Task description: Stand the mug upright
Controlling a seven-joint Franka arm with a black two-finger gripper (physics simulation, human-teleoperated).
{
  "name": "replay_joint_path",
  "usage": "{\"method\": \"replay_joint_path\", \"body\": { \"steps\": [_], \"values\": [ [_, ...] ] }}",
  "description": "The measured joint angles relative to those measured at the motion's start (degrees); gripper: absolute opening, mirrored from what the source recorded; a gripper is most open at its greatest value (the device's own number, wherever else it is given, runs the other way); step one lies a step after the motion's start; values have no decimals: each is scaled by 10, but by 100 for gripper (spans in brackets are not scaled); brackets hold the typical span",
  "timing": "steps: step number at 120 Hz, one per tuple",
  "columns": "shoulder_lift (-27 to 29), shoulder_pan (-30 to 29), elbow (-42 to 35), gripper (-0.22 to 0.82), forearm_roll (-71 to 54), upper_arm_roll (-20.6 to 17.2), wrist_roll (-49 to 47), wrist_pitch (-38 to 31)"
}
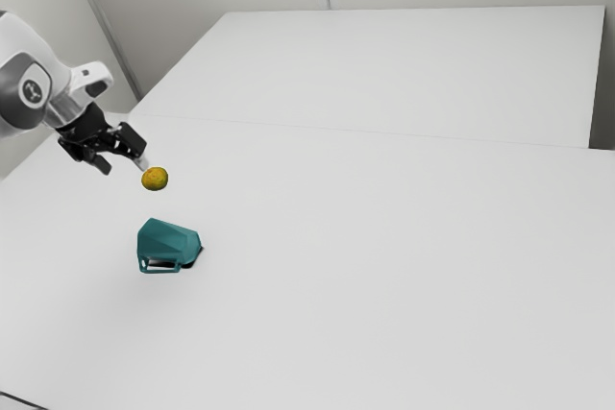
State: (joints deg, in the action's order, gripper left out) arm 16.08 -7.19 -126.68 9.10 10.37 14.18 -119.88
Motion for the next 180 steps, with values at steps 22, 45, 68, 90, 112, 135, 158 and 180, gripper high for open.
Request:
{"method": "replay_joint_path", "body": {
  "steps": [22,45,68,90,112,135,158,180],
  "values": [
    [42,-35,-74,58,100,0,54,-57],
    [60,-62,-129,58,235,26,151,-82],
    [61,-67,-178,58,353,63,279,-88],
    [61,-12,-207,58,384,163,399,-88],
    [52,45,-209,58,382,260,504,-91],
    [8,51,-201,58,377,274,590,-96],
    [-36,51,-182,58,379,274,657,-103],
    [-86,50,-154,57,387,273,710,-108]
  ]
}}
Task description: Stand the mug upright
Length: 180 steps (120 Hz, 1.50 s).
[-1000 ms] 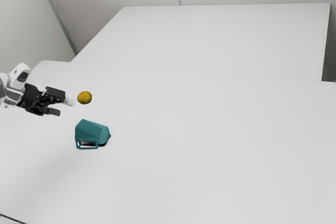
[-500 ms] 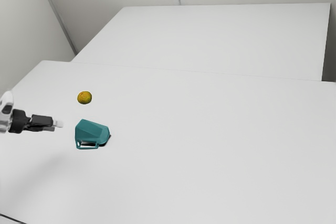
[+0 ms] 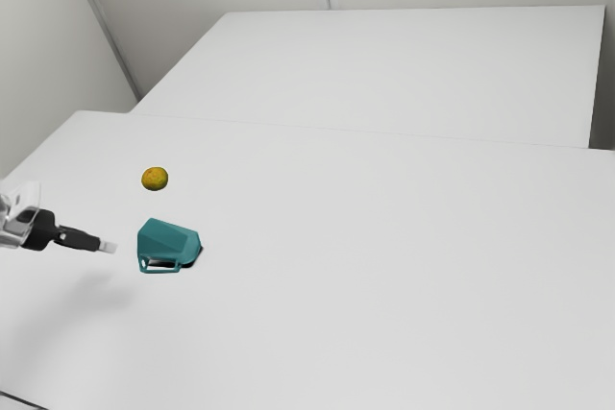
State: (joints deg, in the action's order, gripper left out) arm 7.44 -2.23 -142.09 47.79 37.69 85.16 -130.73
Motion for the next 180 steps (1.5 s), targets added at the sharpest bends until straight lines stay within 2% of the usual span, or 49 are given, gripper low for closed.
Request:
{"method": "replay_joint_path", "body": {
  "steps": [30,60,137,180],
  "values": [
    [-61,2,40,56,52,-7,70,3],
    [-107,4,45,56,150,-20,146,31],
    [-139,-3,35,55,221,-26,319,107],
    [-145,5,35,55,252,-35,383,132]
  ]
}}
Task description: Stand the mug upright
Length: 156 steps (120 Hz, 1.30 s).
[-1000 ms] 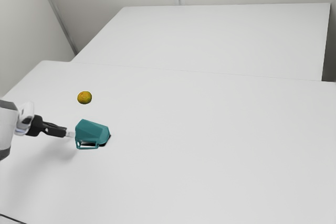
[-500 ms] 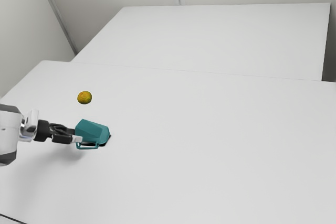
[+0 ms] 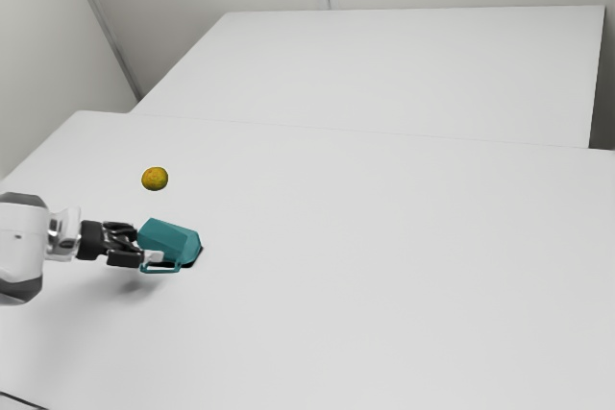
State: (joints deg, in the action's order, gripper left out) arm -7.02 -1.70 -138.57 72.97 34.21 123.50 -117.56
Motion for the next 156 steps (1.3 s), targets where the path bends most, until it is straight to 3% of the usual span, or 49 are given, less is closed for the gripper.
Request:
{"method": "replay_joint_path", "body": {
  "steps": [28,68,101,139,156],
  "values": [
    [3,1,-4,48,7,-13,26,5],
    [38,0,-8,7,9,-16,47,1],
    [46,3,-6,-9,9,-24,56,-2],
    [66,1,-6,-16,11,-30,56,-12],
    [93,-19,-1,-17,-29,-61,30,-51]
  ]
}}
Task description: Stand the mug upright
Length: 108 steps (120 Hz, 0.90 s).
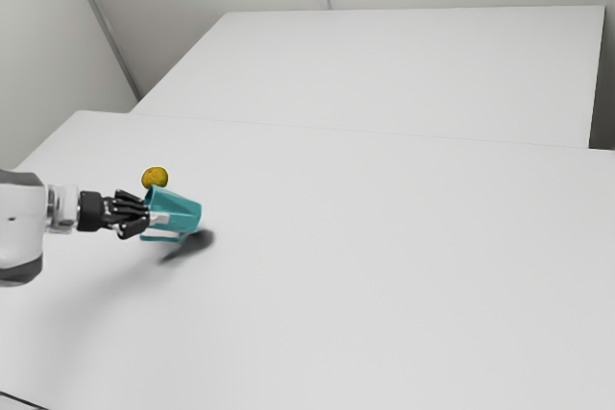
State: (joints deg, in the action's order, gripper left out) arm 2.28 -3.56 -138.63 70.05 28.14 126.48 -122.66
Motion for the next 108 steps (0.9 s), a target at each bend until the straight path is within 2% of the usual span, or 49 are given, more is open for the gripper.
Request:
{"method": "replay_joint_path", "body": {
  "steps": [22,54,73,108],
  "values": [
    [50,35,1,-17,-187,-29,-100,-61],
    [102,29,-5,-18,-496,-34,-310,-108],
    [91,21,-4,-18,-624,-34,-439,-119],
    [49,49,15,-18,-704,-50,-627,-150]
  ]
}}
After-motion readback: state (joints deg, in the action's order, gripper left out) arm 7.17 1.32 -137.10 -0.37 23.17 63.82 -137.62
